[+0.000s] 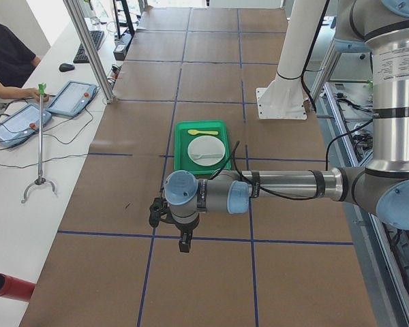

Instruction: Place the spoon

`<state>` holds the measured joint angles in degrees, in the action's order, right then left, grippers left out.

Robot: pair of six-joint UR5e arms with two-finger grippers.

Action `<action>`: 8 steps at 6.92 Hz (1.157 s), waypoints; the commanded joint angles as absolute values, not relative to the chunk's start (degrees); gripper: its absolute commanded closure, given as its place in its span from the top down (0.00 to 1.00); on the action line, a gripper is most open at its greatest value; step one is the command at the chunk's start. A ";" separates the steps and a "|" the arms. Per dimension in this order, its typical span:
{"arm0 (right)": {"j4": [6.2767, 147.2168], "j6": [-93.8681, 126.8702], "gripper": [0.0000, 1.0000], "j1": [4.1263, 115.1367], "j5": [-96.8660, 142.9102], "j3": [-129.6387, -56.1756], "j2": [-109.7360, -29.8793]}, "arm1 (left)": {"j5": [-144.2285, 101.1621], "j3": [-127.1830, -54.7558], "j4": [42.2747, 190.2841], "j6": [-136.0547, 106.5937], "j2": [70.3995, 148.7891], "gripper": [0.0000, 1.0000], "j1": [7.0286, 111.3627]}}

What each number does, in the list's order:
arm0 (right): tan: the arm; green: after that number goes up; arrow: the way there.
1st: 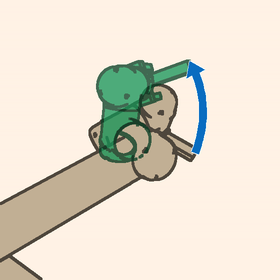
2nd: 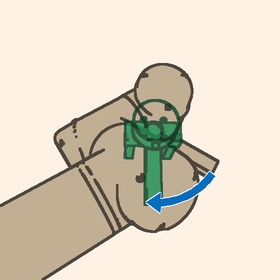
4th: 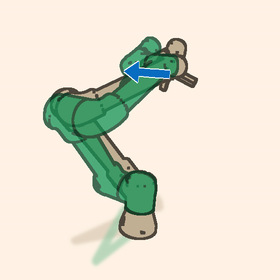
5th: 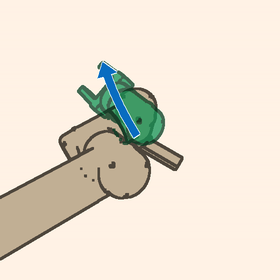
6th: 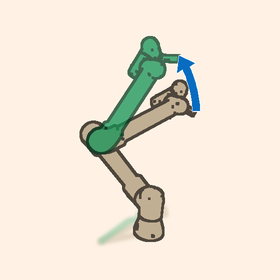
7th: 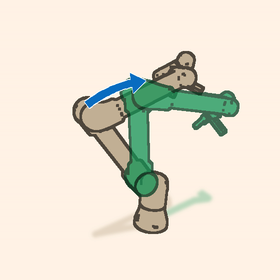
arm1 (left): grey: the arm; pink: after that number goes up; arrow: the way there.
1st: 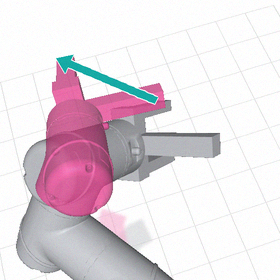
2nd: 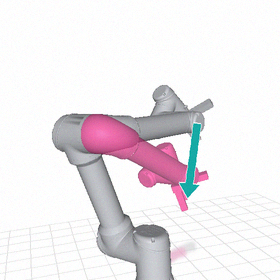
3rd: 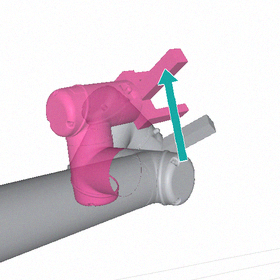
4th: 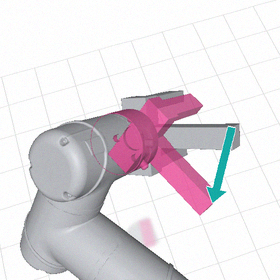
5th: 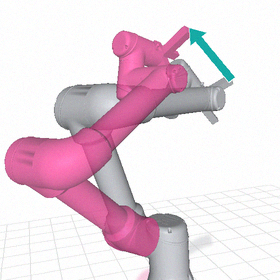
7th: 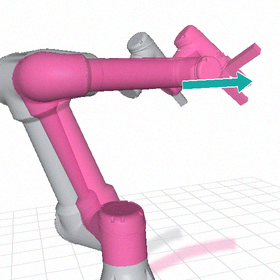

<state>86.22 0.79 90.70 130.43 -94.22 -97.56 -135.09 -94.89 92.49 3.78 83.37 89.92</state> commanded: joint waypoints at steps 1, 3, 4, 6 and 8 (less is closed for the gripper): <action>86.22 0.79 1.00 90.70 130.43 -94.22 -97.56 | -134.91 -94.83 92.46 3.78 83.41 1.00 90.00; 86.22 0.79 1.00 90.70 130.43 -94.22 -97.56 | -135.00 -94.83 92.03 3.78 83.50 1.00 90.09; 86.22 0.79 1.00 90.70 130.43 -94.22 -97.56 | -134.91 -94.83 92.02 3.78 83.50 1.00 90.87; 86.22 0.70 1.00 90.70 130.43 -94.22 -97.56 | -134.91 -94.83 91.32 3.78 83.67 1.00 91.58; 86.22 0.79 1.00 90.70 130.43 -94.22 -97.56 | -134.91 -94.83 91.32 3.61 83.67 1.00 91.58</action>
<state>86.22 0.77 90.70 130.43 -94.22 -97.56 -134.91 -94.85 91.37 3.74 83.65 91.52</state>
